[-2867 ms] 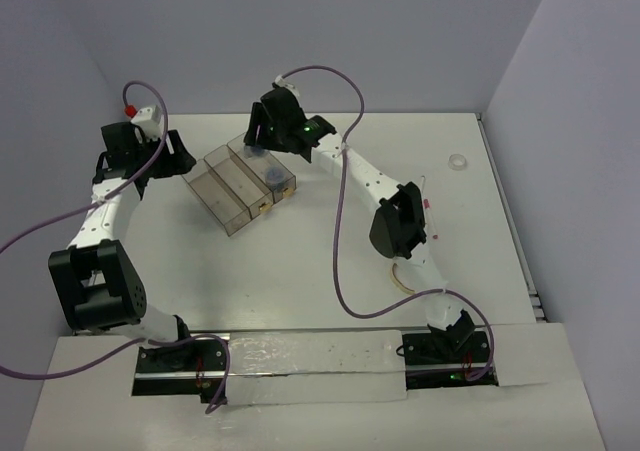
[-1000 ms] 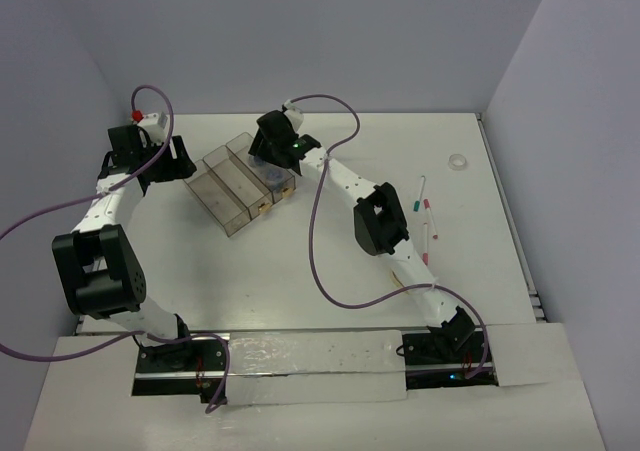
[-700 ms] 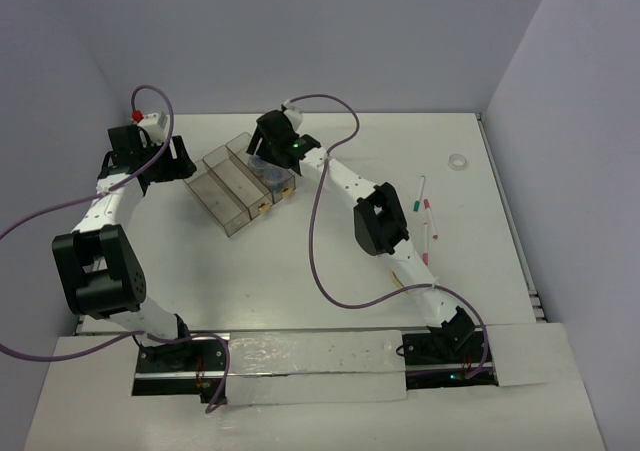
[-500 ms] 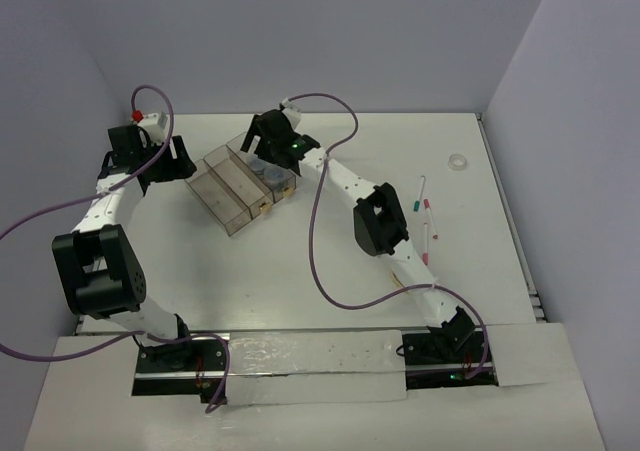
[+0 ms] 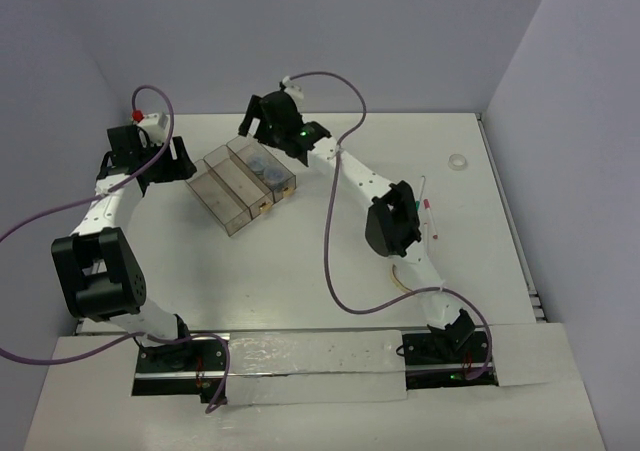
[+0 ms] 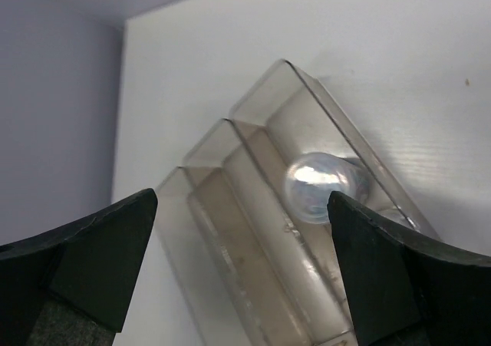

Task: Sort the stationery into containers
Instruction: Pick up the stationery from the center of the board.

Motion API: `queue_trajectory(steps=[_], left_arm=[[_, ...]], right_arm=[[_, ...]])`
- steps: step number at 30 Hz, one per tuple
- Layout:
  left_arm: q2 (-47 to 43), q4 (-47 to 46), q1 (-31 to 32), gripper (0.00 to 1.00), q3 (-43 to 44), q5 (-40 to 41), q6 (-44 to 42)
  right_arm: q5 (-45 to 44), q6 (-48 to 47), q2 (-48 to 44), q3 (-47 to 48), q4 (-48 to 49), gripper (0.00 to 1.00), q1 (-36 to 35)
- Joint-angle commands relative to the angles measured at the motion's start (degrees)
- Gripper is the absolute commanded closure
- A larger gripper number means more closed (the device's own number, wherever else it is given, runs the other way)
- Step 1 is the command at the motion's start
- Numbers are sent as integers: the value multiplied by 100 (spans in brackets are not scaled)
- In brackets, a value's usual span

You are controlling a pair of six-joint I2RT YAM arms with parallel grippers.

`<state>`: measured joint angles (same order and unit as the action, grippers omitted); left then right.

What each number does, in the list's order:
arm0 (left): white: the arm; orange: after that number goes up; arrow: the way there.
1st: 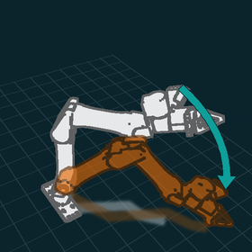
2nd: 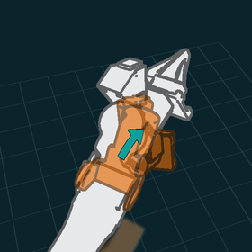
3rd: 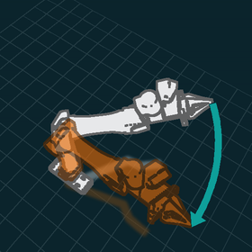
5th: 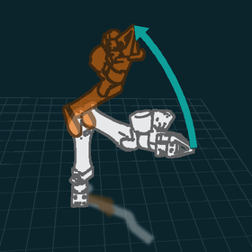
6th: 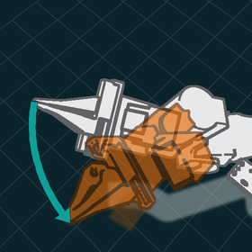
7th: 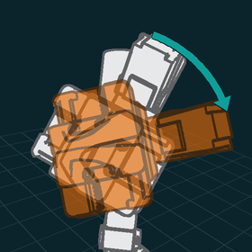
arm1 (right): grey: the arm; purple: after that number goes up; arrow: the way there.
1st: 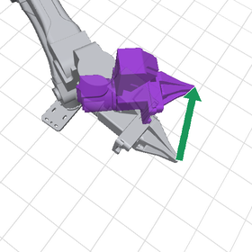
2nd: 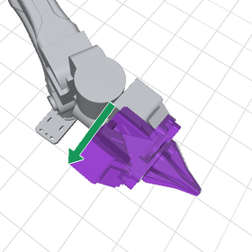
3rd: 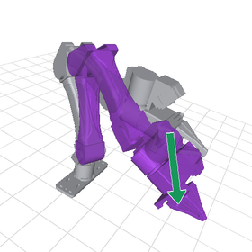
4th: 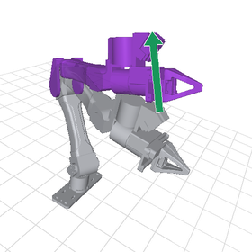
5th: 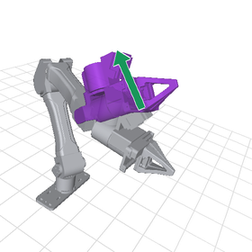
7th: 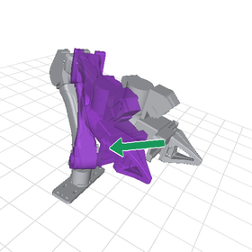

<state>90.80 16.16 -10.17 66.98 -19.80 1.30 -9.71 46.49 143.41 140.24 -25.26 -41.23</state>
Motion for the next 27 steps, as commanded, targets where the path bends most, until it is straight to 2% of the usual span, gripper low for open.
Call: queue_trajectory(steps=[1, 2, 3, 5, 7, 10, 12, 13, 14, 15, 16, 17, 18, 20, 24, 27], left_arm=[[-388, 10, -2, 22, 158, -183, -60], [-415, 19, 7, 22, 192, -192, -60], [-492, 44, 7, 22, 199, -230, -60], [-586, 92, 1, 22, 215, -272, -61], [-767, 177, -11, 21, 180, -366, -163], [-1095, 239, -11, 20, 67, -538, -487], [-1227, 317, -3, 20, -9, -700, -674], [-1293, 319, -11, 20, -15, -710, -681], [-1400, 334, -11, 20, -73, -808, -754], [-1452, 325, -19, 19, -108, -842, -763], [-1505, 290, -11, 19, -177, -851, -780], [-1592, 256, -19, 19, -212, -859, -763], [-1627, 238, -11, 19, -247, -833, -772], [-1700, 283, -11, 19, -282, -818, -789], [-1785, 443, -11, 19, -313, -826, -854], [-1894, 411, -11, 19, -431, -824, -886]], right_arm=[[-1, -619, -1332, 108, 512, 0, -122], [-223, -774, -1643, 80, 442, 0, -166], [-282, -1331, -1933, -48, 378, 0, -237], [-252, -2010, -2630, -813, 376, 0, -260], [-110, -2790, -3676, -2069, 432, 0, -95], [288, -3242, -4843, -3704, 282, 0, 431], [993, -2990, -5618, -4763, -100, 2, 1096], [1030, -2774, -5665, -4837, -113, 10, 1136], [1389, -2411, -6162, -5615, -238, 26, 1545], [1360, -2263, -6427, -6037, -315, 33, 1681], [666, -2084, -6889, -6721, -620, 40, 1758], [194, -1766, -7110, -7277, -986, 41, 1759], [-101, -1634, -7266, -7287, -993, 41, 1759], [-555, -1208, -7674, -8108, -1590, 41, 1754], [-800, -802, -8130, -8976, -2276, 41, 1766], [-556, -561, -8395, -9462, -2409, 41, 1766]])
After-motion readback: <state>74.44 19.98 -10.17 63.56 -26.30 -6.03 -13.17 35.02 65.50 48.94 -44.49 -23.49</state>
